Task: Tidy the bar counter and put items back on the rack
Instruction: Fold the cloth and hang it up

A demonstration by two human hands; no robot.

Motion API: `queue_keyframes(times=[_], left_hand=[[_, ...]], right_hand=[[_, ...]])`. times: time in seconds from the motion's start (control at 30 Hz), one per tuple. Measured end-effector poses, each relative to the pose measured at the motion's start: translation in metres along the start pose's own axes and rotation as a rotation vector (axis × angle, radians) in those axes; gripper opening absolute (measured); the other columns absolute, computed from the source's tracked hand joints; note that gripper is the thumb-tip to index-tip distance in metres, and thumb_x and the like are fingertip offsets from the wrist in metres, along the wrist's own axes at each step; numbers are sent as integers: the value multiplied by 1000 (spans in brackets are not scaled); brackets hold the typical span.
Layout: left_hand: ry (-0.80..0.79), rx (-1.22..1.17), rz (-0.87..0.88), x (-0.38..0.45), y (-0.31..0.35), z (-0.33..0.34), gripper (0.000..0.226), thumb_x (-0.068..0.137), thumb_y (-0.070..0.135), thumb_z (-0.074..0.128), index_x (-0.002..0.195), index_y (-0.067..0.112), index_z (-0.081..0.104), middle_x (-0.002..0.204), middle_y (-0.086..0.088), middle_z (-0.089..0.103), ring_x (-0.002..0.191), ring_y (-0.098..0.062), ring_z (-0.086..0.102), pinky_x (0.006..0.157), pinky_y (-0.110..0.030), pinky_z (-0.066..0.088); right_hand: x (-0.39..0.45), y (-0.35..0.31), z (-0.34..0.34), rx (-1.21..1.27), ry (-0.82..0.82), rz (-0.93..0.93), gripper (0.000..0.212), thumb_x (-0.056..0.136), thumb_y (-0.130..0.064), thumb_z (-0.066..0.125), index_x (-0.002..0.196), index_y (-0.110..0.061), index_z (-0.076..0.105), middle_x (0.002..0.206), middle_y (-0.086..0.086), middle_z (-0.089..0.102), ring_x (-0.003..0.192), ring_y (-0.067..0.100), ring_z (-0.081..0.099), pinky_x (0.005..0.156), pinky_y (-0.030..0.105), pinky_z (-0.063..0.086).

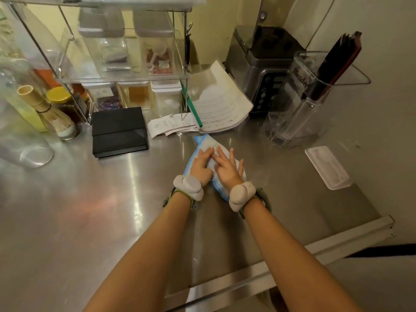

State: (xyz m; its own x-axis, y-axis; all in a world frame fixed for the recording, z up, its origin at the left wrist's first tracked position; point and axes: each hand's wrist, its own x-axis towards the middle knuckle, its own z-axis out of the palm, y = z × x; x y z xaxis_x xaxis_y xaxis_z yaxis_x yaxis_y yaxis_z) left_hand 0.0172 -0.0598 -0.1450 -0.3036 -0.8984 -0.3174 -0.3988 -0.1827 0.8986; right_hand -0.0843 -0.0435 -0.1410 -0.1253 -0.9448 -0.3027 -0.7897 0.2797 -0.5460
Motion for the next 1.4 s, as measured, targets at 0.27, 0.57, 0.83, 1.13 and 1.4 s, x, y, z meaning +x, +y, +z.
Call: queue_keyframes(times=[0.27, 0.57, 0.83, 1.13, 1.4], left_hand=[[47, -101, -55, -15, -41, -62, 81, 74, -21, 42, 148, 8, 26, 159, -18, 17, 150, -29, 11, 122, -46, 16], [110, -107, -31, -85, -88, -137, 82, 77, -21, 42, 149, 13, 25, 159, -11, 16, 149, -25, 16, 119, -48, 25], [198, -116, -47, -146, -127, -196, 82, 75, -24, 40, 148, 11, 28, 159, -12, 20, 148, -25, 20, 119, -42, 26], [241, 31, -91, -212, -163, -234, 72, 83, 19, 58, 148, 14, 29, 158, -10, 21, 147, -28, 19, 122, -46, 17], [330, 349, -277, -244, -130, -204, 71, 84, 26, 59, 146, 38, 27, 157, 1, 8, 144, -30, 9, 119, -39, 8]], right_hand=[[-4, -57, 42, 36, -46, -43, 55, 98, -11, 31, 145, -39, 31, 159, -18, 12, 150, 12, -10, 118, 46, -17], [-49, -127, 105, 77, -133, -121, 52, 99, -13, 28, 145, -38, 31, 160, -17, 11, 149, 12, -12, 116, 42, -20], [-93, -191, 160, 120, -206, -164, 52, 98, -14, 31, 146, -36, 32, 160, -15, 10, 149, 14, -13, 116, 45, -19], [-148, -219, 202, 872, 50, -90, 42, 82, 4, 53, 115, -18, 67, 129, 1, 58, 132, 8, 43, 113, 23, 34], [-163, -202, 201, 1170, 152, 178, 18, 88, -8, 52, 90, -16, 68, 84, 3, 71, 68, 10, 59, 44, 13, 42]])
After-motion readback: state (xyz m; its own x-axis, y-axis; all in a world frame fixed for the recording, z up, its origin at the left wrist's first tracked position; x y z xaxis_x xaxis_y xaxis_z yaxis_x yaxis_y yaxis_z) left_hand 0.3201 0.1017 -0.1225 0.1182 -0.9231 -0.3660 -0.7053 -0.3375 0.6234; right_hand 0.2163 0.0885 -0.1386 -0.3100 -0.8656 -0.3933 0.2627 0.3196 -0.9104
